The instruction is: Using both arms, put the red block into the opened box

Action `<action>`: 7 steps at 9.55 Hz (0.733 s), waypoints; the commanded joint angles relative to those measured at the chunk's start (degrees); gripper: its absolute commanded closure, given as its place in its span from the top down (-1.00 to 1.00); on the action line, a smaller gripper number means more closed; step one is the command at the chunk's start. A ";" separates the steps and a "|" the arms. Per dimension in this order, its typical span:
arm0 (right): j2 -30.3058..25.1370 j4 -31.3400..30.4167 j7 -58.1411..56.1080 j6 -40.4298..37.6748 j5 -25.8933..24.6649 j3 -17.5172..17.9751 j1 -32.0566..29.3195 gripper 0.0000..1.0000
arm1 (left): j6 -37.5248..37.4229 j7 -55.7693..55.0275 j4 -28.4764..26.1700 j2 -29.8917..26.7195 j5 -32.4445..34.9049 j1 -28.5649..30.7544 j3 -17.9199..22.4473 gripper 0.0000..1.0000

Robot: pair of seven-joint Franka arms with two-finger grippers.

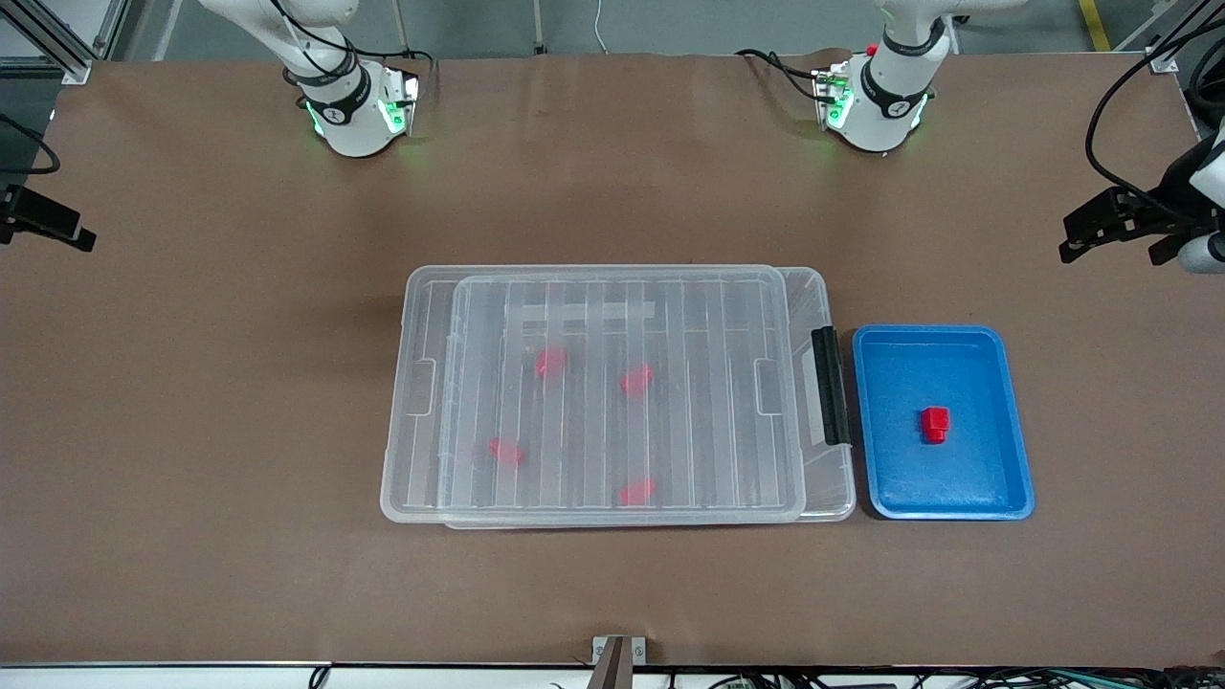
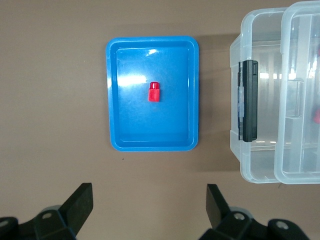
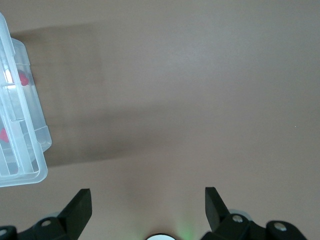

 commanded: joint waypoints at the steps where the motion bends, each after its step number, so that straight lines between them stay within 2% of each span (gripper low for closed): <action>1: -1.98 -2.26 -0.42 0.51 -0.87 0.97 -1.02 1.00 | -0.59 0.88 -1.09 0.34 -0.69 0.19 0.07 1.00; 4: -1.46 -2.26 -0.33 1.21 0.00 1.41 -0.15 1.00 | -0.24 0.44 1.54 1.39 -0.69 0.27 0.07 1.00; 5: 1.77 -1.83 -0.16 3.05 0.27 1.85 3.08 1.00 | -0.24 0.96 2.68 1.49 -0.69 0.27 0.07 1.00; 7: 9.06 -1.65 2.12 11.99 0.27 1.85 8.98 1.00 | -0.15 1.06 2.34 1.84 -0.60 0.01 0.07 1.00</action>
